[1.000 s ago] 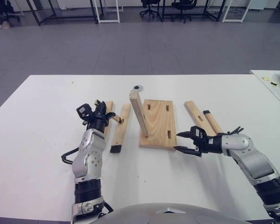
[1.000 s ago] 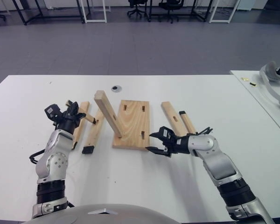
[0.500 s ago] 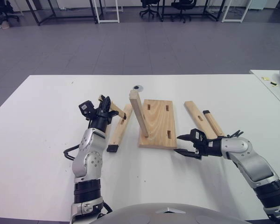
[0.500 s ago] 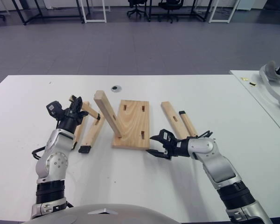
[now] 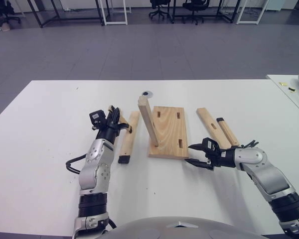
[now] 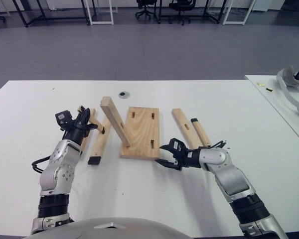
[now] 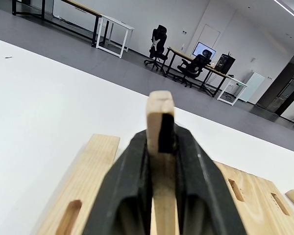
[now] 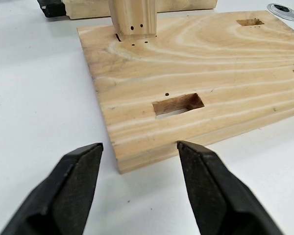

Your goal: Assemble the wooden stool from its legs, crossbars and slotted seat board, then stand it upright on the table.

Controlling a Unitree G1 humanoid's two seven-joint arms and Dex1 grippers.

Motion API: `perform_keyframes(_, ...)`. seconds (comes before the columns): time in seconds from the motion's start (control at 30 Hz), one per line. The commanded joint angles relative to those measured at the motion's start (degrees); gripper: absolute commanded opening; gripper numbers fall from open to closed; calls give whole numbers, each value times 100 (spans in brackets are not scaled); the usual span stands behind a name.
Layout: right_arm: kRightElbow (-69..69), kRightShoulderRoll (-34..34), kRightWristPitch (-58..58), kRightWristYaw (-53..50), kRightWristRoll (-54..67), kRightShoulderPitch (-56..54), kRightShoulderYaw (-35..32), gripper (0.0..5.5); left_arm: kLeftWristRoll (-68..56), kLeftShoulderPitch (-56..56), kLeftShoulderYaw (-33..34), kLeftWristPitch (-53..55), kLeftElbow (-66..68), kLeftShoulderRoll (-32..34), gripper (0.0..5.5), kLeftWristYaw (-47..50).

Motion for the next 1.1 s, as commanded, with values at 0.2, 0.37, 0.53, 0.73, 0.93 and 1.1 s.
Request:
perform_keyframes(0.2,16,3,-38,-60,-153,57,40,284,676,405,-240,206,128,236,39,161)
perform_keyframes(0.37,105,-16,-89,-136,-301,63,65,284,1453,677,-566,45,606,363,39,387)
perform_keyframes(0.53,132,-4,-97,-197,-408,91,97,284,2023,926,-914,31,811,319,39,586)
perform_keyframes(0.73,210,-39,-107,-224,-521,67,136,284,2186,1281,-1063,203,1033,287,39,599)
perform_keyframes(0.93,274,-21,-128,-248,-582,9,203,284,2232,1250,-1275,425,1136,305,39,522)
perform_keyframes(1.1,301,-20,-161,-283,-605,11,229,284,2110,1278,-1045,396,1126,155,39,585)
